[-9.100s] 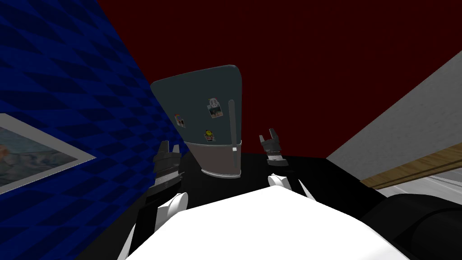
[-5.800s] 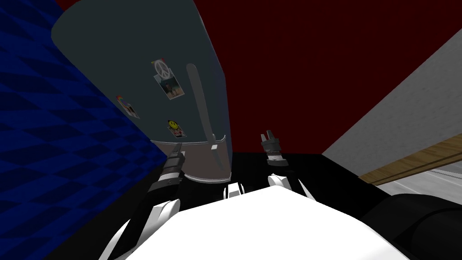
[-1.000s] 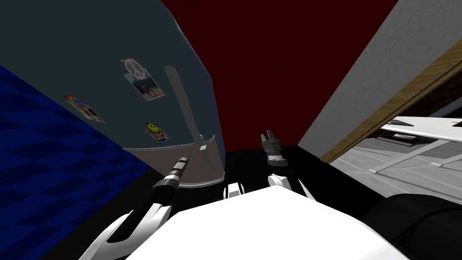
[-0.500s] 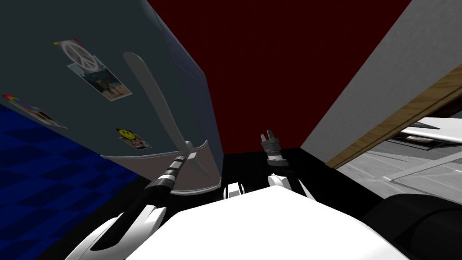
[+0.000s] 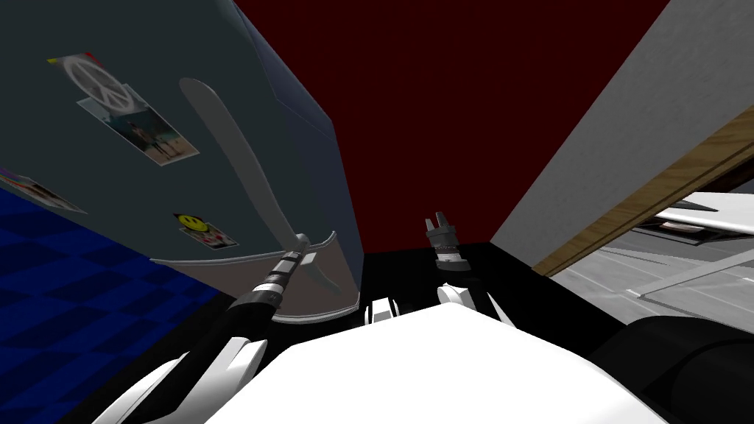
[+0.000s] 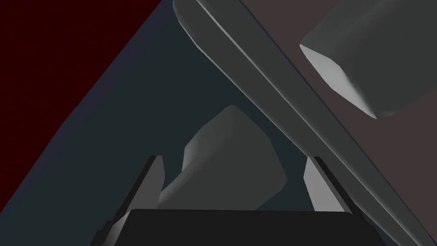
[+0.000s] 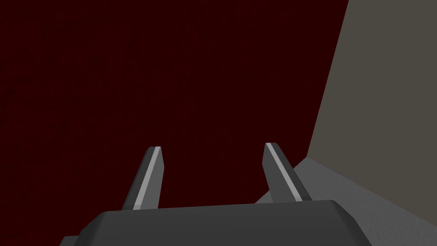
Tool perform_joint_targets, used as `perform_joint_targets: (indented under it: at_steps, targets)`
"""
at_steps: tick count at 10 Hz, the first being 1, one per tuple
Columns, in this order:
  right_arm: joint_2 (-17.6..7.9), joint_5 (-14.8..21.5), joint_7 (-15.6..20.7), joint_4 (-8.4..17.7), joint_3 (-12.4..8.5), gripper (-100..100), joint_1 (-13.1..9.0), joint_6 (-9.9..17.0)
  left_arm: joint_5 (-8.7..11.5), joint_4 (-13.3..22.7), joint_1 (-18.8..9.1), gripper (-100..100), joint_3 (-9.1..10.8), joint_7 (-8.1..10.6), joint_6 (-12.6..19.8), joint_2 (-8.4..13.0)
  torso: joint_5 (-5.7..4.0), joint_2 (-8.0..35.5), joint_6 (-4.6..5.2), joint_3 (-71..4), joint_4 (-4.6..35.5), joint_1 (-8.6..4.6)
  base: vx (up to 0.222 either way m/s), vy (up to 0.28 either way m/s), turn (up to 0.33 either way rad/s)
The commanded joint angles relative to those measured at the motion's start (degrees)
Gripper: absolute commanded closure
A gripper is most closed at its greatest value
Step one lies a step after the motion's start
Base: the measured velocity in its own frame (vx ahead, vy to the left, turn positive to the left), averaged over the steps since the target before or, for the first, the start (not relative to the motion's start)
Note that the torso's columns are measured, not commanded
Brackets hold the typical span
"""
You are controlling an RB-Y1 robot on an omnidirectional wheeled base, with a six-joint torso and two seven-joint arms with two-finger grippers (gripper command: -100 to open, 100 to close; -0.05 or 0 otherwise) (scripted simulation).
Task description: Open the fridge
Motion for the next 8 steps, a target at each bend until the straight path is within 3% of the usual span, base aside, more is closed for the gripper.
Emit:
perform_joint_targets:
  at_steps: [1, 4, 8]
  targets:
    - [0.0, 0.0, 0.0, 0.0, 0.0, 0, 0.0, 0.0, 0.01, -0.06, -0.01, 100, 0.03, 0.01, 0.11, 0.01, -0.01, 0.15, -0.01, 0.05, 0.01, -0.05, 0.009, 0.0, -0.003]
    - [-0.02, 0.0, 0.0, 0.0, -0.01, 0, -0.05, 0.01, 1.52, -0.35, -0.3, 100, -1.03, -0.38, -0.71, 1.86, 0.1, 0.77, -0.1, 0.44, 0.31, 0.6, -0.176, 0.184, -0.133]
    - [-0.01, 0.0, 0.0, 0.01, -0.01, 0, -0.05, 0.01, 3.76, -0.67, -0.7, 100, -2.54, -0.95, -1.85, 4.61, -0.03, 0.21, -0.53, -0.02, 0.4, 0.66, -0.288, 0.177, -0.089]
